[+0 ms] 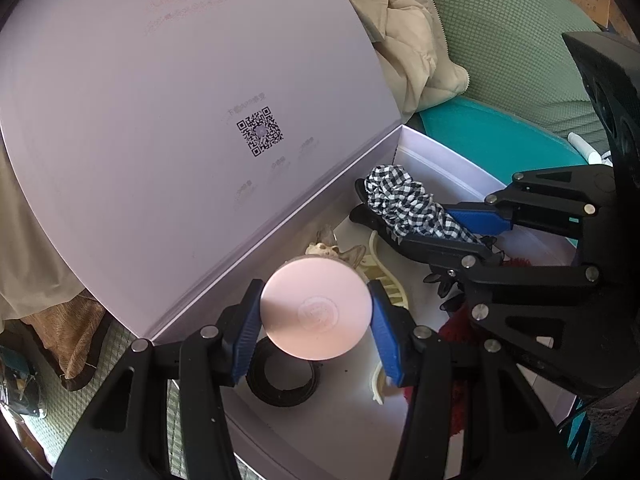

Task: Organize objects
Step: 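Lower the pink compact into the box with the left tool while the right tool lowers the gingham scrunchie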

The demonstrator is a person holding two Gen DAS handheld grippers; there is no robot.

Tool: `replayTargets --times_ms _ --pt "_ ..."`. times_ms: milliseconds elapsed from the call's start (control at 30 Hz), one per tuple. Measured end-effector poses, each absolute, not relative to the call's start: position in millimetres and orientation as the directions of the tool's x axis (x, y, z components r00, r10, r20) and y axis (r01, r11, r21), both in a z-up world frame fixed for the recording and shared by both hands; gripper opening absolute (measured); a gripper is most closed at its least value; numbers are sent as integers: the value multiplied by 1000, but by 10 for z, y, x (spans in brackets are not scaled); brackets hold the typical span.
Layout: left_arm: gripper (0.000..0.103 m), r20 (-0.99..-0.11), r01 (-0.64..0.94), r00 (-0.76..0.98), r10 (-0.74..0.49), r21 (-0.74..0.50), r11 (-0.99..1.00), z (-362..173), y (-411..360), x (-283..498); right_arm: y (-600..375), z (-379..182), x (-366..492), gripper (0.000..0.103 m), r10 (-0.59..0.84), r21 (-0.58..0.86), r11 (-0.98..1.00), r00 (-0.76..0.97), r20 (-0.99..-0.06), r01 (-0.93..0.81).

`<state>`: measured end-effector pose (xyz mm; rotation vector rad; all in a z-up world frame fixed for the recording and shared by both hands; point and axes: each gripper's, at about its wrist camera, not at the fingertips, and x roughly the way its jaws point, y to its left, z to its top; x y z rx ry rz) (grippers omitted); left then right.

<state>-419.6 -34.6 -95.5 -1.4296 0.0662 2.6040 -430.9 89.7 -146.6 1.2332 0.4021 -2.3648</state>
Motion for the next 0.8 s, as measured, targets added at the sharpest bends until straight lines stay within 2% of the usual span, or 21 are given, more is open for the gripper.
replayTargets --times_ms 400,500,633,700,733,767,800 --pt "49 -857 -134 -498 137 -80 -988 -1012 -394 -4156 875 -1530 -4341 21 -225 -47 -862 -464 -857 504" --pt "49 -860 -121 -491 136 -87 -989 -1004 -404 -4147 887 -1523 -4343 29 -206 -56 -873 -471 -858 484" --pt "49 -860 -100 -495 124 -86 -991 -976 -427 -4147 896 -1481 -4329 31 -207 -52 -878 -475 -855 477" --pt "53 -864 -84 -492 112 -81 -993 -962 -445 -4155 890 -1461 -4316 37 -203 -58 -877 -478 -855 477" --pt "60 -867 -71 -490 97 -71 -995 -950 -454 -4159 887 -1449 -4308 44 -198 -63 -878 -479 -855 475" --pt "63 -864 -64 -495 87 -64 -996 -928 -459 -4160 888 -1434 -4300 45 -184 -77 -881 -486 -855 467" --pt "63 -857 -59 -508 84 -63 -996 -896 -472 -4148 895 -1414 -4289 49 -173 -86 -883 -492 -853 461"
